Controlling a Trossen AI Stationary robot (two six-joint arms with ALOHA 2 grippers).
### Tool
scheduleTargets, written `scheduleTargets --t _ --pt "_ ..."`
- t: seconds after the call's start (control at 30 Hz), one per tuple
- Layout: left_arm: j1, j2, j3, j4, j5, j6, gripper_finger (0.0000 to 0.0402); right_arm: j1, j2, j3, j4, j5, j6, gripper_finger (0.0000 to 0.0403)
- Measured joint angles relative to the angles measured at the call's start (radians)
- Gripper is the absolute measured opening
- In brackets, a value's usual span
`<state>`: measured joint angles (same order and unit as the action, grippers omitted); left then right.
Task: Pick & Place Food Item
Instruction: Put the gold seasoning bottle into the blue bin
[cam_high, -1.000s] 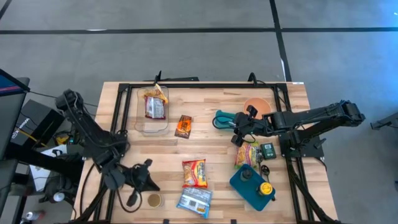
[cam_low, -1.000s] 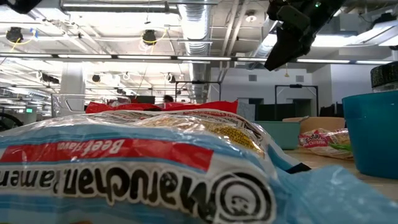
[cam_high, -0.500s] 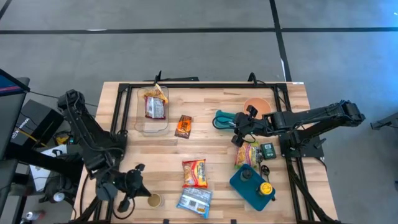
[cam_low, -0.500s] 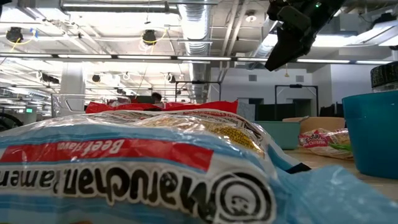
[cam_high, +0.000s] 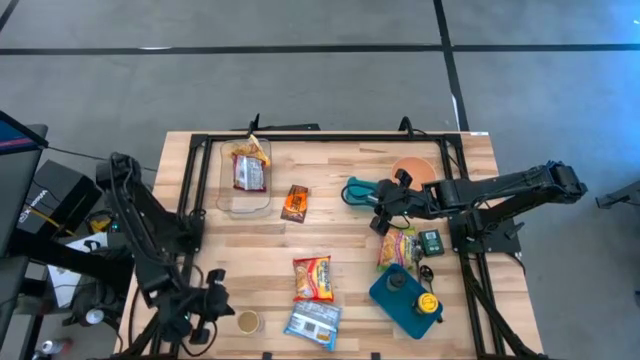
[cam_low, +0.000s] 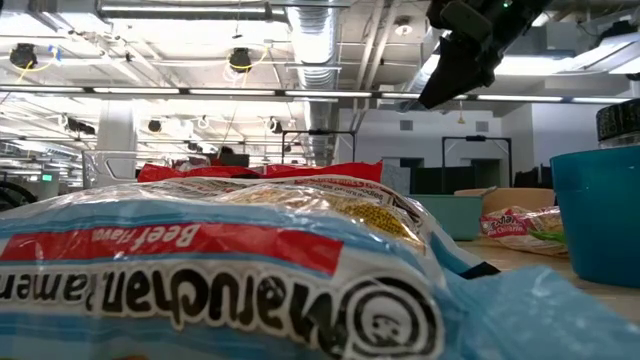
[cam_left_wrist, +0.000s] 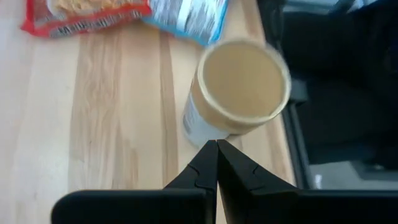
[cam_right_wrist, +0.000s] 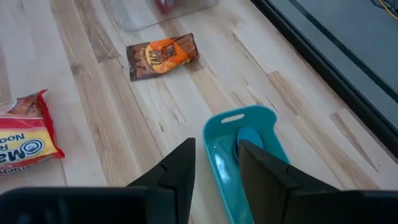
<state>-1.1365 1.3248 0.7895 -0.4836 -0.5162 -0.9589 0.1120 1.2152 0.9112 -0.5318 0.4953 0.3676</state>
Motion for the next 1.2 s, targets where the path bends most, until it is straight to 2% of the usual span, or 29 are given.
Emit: scheduleTargets --t 0.17,0.43,0.8,0.93,1.2 --pt "-0.002 0.092 0.0 0.027 0.079 -0.017 0.0 0.0 0.0 0.0 0.002 0.0 0.0 0.0115" --pt "-0.001 0.168 0.0 0.177 0.078 -0.018 0.0 0.0 0.0 0.0 0.011 0.0 0.0 0.0115" --pt "0.01 0.185 0.0 0.188 0.095 -0.024 0.0013 0.0 0.0 0.0 0.018 0.0 0.0 0.0115" --pt "0.028 0.185 0.0 0.173 0.096 -0.111 0.0042 0.0 0.0 0.0 0.018 0.0 0.0 0.0115" --pt "0.055 0.185 0.0 0.167 0.096 -0.157 0.0146 0.0 0.0 0.0 0.018 0.0 0.0 0.0115"
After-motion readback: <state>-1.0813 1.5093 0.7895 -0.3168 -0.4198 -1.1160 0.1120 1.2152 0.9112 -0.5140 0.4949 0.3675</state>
